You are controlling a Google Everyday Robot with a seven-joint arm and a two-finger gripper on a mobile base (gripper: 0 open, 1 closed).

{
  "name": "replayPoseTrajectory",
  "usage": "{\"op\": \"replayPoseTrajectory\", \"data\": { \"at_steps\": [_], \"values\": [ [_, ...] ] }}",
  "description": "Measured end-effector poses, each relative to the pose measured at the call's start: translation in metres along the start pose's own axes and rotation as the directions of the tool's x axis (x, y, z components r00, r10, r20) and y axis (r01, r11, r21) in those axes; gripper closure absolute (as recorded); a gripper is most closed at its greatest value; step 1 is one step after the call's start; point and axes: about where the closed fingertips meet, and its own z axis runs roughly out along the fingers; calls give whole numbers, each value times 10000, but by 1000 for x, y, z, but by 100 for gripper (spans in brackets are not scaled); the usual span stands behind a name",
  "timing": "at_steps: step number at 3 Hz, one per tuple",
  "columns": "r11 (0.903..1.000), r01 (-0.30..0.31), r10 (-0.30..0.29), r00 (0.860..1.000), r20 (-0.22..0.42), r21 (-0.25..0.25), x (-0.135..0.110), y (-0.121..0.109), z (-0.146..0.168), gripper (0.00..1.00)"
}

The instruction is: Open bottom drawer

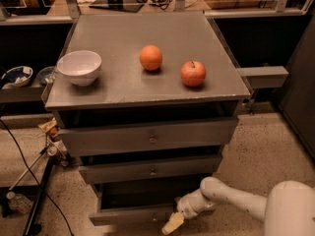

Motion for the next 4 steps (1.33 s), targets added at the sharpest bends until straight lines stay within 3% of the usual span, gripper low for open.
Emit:
{"op": "replayPoseTrajectory", "data": {
  "at_steps": [4],
  "values": [
    [10000,-45,45,10000,16,-71,-4,4,-2,0]
  ]
}}
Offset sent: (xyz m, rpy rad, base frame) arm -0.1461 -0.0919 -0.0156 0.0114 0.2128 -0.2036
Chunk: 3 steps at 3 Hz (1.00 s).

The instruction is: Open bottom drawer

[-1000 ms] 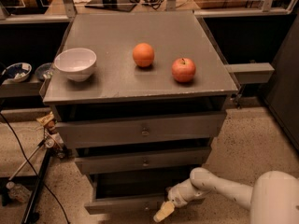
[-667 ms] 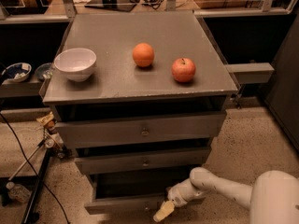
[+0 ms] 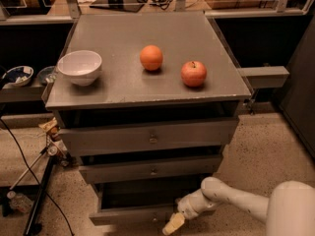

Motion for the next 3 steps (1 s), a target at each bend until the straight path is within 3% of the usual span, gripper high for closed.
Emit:
{"op": "replayPoseTrajectory", "data": {
  "at_steps": [3],
  "values": [
    [9998,-27,29,10000,91,-174,4,4,-2,0]
  ]
}}
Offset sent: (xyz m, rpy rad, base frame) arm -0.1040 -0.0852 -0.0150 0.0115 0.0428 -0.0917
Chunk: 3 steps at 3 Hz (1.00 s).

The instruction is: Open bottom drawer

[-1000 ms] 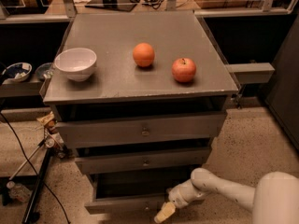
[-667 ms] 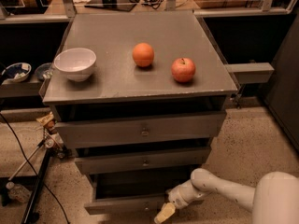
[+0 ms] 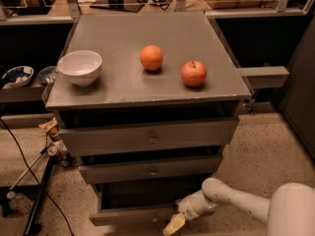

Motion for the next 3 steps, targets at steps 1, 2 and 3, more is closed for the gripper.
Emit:
{"op": "replayPoseTrajectory", "data": {
  "at_steps": [1,2,3],
  "values": [
    [9998,41,-41,10000,-8,-201,3,4,1,0],
    [9998,40,-40,10000,-8,-203,3,4,1,0],
    [9995,-46,46,10000,2,-312,8,10,0,0]
  ]
}}
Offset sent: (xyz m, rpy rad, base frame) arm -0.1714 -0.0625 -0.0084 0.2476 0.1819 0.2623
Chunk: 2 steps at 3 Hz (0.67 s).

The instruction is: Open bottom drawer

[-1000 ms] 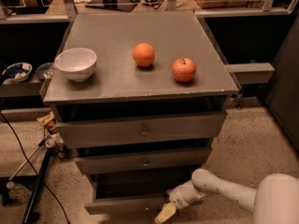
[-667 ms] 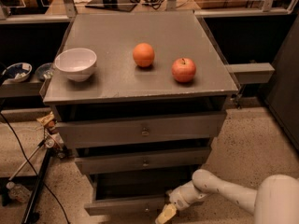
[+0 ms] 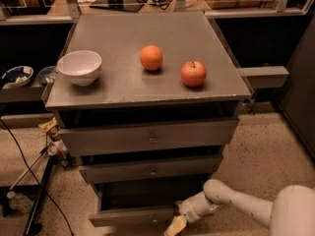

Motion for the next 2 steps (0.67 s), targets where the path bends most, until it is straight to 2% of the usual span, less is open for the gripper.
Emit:
{"op": "replayPoseTrajectory", "data": {
  "at_steps": [1,2],
  "values": [
    [10000,-1,1,10000,1,-1,-4,-1,-1,0],
    [9999,-85,86,9999,66,-132,2,7,-1,0]
  ]
}}
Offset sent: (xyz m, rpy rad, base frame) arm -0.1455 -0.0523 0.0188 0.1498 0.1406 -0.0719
